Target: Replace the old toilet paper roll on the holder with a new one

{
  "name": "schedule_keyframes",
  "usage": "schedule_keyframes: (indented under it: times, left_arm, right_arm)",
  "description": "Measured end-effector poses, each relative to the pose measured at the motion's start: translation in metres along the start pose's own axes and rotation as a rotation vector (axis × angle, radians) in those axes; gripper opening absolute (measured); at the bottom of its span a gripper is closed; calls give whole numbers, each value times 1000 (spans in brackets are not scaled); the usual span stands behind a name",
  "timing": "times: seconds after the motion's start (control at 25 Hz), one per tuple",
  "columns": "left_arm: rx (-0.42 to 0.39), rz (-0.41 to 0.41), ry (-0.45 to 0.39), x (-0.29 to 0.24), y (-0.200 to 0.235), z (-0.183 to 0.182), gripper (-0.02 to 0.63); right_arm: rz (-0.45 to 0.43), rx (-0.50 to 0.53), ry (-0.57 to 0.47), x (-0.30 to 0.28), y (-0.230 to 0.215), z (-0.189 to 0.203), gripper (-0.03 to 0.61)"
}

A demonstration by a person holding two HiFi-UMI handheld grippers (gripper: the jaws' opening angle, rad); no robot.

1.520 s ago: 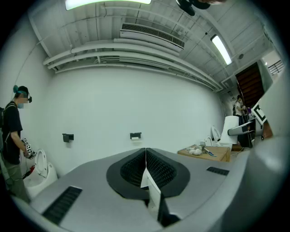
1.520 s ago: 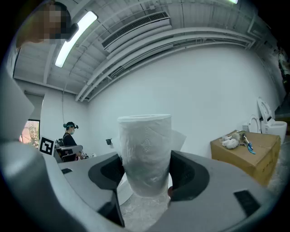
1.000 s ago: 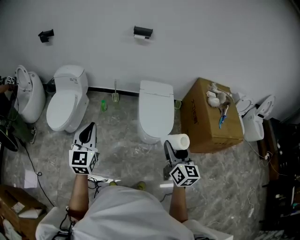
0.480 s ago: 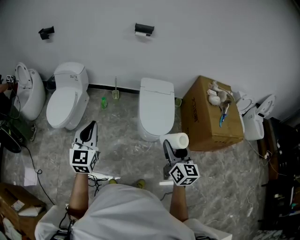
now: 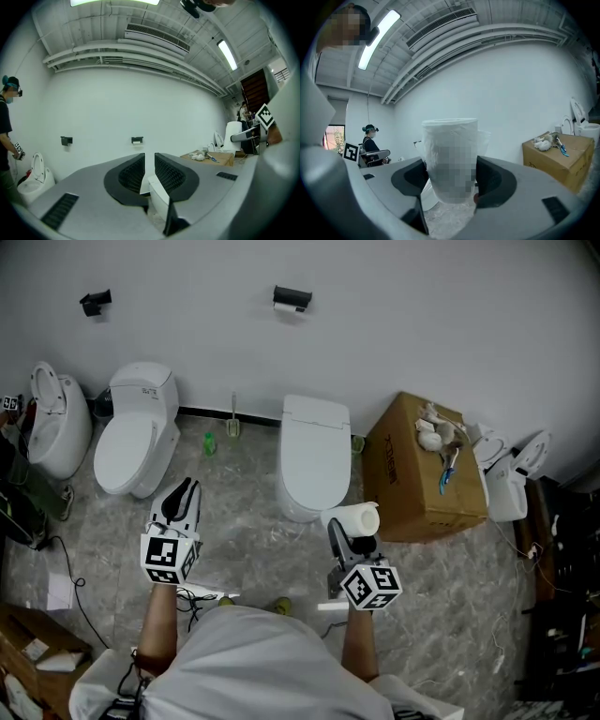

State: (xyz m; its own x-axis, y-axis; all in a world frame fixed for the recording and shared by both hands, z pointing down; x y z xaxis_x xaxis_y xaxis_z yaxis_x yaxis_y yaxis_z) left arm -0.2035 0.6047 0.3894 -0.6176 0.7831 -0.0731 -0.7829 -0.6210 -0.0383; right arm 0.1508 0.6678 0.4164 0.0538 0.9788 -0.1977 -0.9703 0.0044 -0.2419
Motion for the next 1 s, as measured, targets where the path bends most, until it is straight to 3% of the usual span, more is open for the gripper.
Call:
schedule_keyframes:
  times: [0.32, 1.0]
  left_arm:
    - [6, 7, 1, 12, 24, 4, 130]
    - [29, 22, 6, 26, 82, 22, 147]
  right_arm:
    - [9, 8, -8, -4, 24, 5, 296]
    - [21, 19, -7, -35, 76, 21, 296]
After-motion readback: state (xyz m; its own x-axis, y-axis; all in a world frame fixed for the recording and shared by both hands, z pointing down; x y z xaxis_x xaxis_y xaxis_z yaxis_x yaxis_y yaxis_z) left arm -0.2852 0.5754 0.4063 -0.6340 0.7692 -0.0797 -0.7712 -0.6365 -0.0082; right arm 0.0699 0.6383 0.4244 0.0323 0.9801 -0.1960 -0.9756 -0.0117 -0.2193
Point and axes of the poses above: the fingertips, and each gripper's own axes: x backward along the fingers, y to its left, z out of its underside, the point moved 6 cm from there along x, backward along the fingers, and after that the axes turned 14 degrees about z, right-handed, at the moved point
